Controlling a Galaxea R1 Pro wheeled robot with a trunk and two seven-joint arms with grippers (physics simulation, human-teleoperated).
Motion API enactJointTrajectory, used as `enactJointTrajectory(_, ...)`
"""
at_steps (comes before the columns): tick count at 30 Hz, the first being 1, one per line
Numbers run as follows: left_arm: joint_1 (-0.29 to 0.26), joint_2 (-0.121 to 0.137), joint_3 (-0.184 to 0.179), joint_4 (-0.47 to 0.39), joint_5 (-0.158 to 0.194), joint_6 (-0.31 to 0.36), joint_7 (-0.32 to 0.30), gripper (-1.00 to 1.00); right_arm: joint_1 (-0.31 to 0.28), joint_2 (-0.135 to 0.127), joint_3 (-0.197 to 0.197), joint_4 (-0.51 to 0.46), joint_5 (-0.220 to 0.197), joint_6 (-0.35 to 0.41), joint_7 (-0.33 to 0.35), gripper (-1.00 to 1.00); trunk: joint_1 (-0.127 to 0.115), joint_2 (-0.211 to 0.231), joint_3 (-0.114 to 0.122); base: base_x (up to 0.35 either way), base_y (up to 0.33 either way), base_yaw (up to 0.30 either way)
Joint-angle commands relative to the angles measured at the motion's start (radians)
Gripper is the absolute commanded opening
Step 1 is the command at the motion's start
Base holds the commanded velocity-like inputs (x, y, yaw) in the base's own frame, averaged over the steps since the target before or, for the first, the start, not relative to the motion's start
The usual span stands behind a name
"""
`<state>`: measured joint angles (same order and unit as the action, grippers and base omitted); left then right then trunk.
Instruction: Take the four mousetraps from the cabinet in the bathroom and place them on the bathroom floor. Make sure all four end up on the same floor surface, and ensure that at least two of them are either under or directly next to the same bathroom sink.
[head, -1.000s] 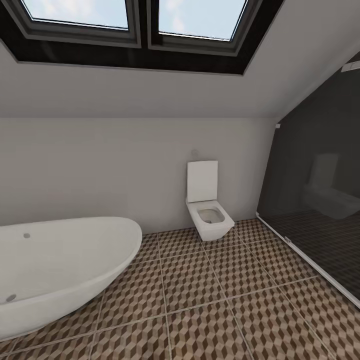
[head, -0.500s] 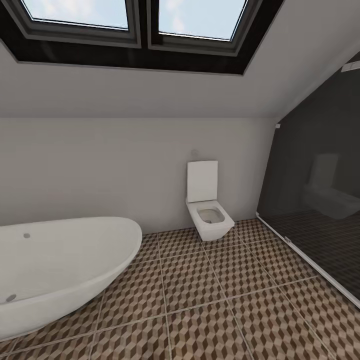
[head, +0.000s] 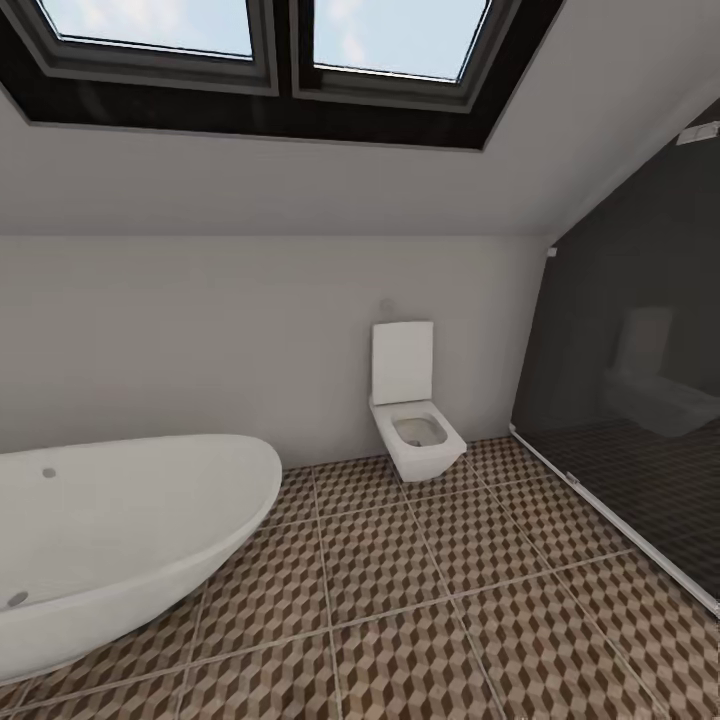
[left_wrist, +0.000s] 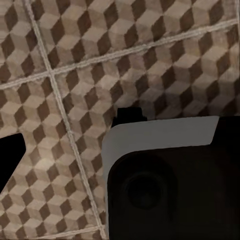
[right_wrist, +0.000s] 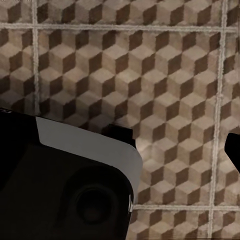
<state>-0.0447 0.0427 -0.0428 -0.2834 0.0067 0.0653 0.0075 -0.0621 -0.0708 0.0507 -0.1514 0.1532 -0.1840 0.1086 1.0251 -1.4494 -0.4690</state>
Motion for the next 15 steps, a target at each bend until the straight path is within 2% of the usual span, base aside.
enactJointTrajectory(1, 0.000, 0.002, -0.010, -0.003, 0.001, 0.005, -0.009, 1.00, -0.001, -0.001, 0.005, 0.001, 0.002, -0.003, 0.000, 1.00, 0.000, -0.001, -0.001, 0.000, 0.000, -0.254)
enactJointTrajectory(15, 0.000, 0.007, -0.018, -0.003, 0.002, 0.004, -0.021, 1.00, -0.001, 0.000, 0.004, 0.001, 0.003, -0.004, 0.000, 1.00, 0.000, -0.001, -0.001, 0.000, 0.000, -0.281)
